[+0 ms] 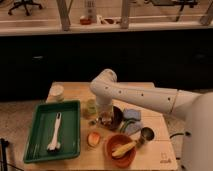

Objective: Wipe purple bowl with eraser

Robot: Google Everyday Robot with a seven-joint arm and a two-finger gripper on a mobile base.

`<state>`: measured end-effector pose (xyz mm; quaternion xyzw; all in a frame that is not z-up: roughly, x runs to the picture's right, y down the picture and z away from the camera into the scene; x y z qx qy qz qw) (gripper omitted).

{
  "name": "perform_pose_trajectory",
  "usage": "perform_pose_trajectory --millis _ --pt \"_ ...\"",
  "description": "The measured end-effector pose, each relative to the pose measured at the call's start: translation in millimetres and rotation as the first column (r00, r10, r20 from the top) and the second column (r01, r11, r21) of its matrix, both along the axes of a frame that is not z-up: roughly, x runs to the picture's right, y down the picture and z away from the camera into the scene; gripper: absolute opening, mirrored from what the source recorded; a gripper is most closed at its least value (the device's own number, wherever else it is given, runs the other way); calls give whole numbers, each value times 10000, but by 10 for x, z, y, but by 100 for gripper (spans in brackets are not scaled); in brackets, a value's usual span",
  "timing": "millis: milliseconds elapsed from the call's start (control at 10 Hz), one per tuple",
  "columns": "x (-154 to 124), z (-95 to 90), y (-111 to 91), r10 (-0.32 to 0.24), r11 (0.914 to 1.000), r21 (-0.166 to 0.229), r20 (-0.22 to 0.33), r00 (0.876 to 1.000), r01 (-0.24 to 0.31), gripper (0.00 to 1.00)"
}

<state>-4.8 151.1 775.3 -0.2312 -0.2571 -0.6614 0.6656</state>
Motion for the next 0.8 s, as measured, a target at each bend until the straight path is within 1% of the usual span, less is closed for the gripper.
perform_pose_trajectory --millis 100,200,400,500,700,800 --pt "-42 -68 55 -55 10000 -45 209 9998 55 0" --pt "-20 -161 123 -49 9999 -88 359 9993 52 0" --pt "111 -241 165 112 9999 -124 343 9993 -108 0" --pt "288 -254 151 342 9994 -91 120 9993 -341 0" --pt "448 -230 85 632 9980 67 -244 9977 -631 0" --pt "508 -183 16 808 9966 189 -465 9956 -799 0"
